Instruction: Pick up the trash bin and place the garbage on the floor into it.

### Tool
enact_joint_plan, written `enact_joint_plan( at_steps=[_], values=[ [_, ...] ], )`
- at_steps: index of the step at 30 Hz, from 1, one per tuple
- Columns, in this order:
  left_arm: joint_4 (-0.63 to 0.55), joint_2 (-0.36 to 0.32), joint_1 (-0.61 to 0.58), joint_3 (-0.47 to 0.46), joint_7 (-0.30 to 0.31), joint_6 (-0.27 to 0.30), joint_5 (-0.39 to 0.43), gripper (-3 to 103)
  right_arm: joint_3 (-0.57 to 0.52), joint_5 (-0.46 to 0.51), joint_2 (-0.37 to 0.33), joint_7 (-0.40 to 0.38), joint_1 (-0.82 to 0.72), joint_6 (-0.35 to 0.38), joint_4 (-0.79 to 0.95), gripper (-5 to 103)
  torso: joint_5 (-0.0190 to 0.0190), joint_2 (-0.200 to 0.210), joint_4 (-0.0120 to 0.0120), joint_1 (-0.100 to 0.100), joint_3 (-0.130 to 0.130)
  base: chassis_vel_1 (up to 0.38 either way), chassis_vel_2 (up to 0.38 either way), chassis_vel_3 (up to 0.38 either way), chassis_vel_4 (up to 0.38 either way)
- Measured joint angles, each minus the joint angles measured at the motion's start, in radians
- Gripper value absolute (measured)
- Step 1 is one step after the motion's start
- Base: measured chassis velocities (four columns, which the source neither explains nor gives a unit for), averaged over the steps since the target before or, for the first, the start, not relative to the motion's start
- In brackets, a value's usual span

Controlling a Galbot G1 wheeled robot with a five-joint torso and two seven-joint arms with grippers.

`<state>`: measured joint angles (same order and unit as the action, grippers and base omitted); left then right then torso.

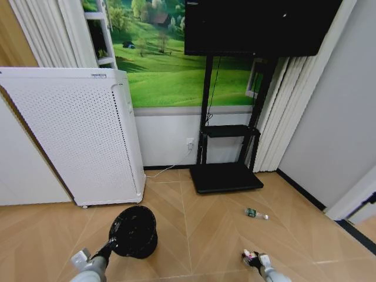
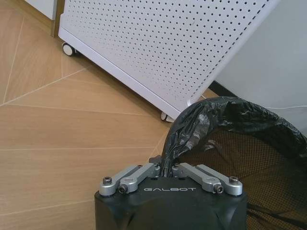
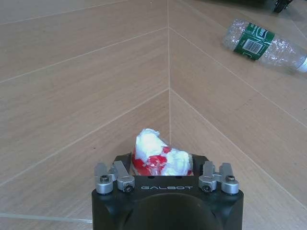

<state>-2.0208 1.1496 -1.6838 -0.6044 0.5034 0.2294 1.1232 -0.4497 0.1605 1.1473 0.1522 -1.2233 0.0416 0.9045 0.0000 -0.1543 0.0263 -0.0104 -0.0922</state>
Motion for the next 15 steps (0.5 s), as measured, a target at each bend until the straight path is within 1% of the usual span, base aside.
enact_joint_plan(
  at_steps=[1, 3, 4, 6, 8, 9, 10, 15],
  values=[
    [0.0, 0.0, 0.0, 0.0, 0.0, 0.0, 0.0, 4, 0.0, 0.0, 0.0, 0.0, 0.0, 0.0, 0.0, 70, 0.0, 0.0, 0.0, 0.0, 0.0, 0.0, 0.0, 0.0, 0.0],
    [0.002, 0.0, 0.0, 0.0, 0.0, 0.0, -0.002, 4, -0.003, 0.008, 0.0, -0.006, -0.009, 0.001, 0.01, 60, 0.0, 0.0, 0.0001, 0.0, 0.0, 0.0, 0.0, 0.0, 0.0],
    [0.002, 0.0, 0.0, 0.0, 0.0, 0.0, -0.002, 4, -0.003, 0.008, 0.0, -0.006, -0.009, 0.001, 0.01, 60, 0.0, 0.0, 0.0001, 0.0, 0.0, 0.0, 0.0, 0.0, 0.0],
    [0.003, 0.0, 0.0, 0.0, 0.0, 0.0, -0.004, 4, -0.005, 0.016, -0.001, -0.011, -0.014, 0.001, 0.016, 51, 0.0001, 0.0, 0.0, 0.0, 0.0, 0.0, 0.0, 0.0, 0.0],
    [0.003, 0.001, 0.0, 0.001, 0.0, -0.001, -0.005, 4, -0.007, 0.022, -0.004, -0.013, -0.021, 0.001, 0.028, 44, 0.0001, 0.0, 0.0, 0.0, 0.0, 0.0, 0.0, 0.0, 0.0],
    [0.003, 0.001, 0.0, 0.001, 0.0, -0.001, -0.005, 4, -0.007, 0.022, -0.004, -0.013, -0.021, 0.001, 0.028, 44, 0.0001, 0.0, 0.0, 0.0, 0.0, 0.0, 0.0, 0.0, 0.0],
    [0.004, 0.002, 0.001, 0.003, 0.0, -0.001, -0.006, 4, -0.009, 0.026, -0.007, -0.014, -0.027, 0.002, 0.039, 42, 0.0, 0.0, 0.0, 0.0, 0.0, 0.0, 0.0, 0.0, 0.0],
    [0.014, 0.002, 0.012, 0.012, -0.001, -0.001, -0.011, 4, -0.02, 0.054, -0.016, -0.017, -0.06, 0.011, 0.094, 42, 0.0002, 0.0, 0.0, 0.0, 0.0, 0.0, 0.0, 0.0, 0.0]
  ],
)
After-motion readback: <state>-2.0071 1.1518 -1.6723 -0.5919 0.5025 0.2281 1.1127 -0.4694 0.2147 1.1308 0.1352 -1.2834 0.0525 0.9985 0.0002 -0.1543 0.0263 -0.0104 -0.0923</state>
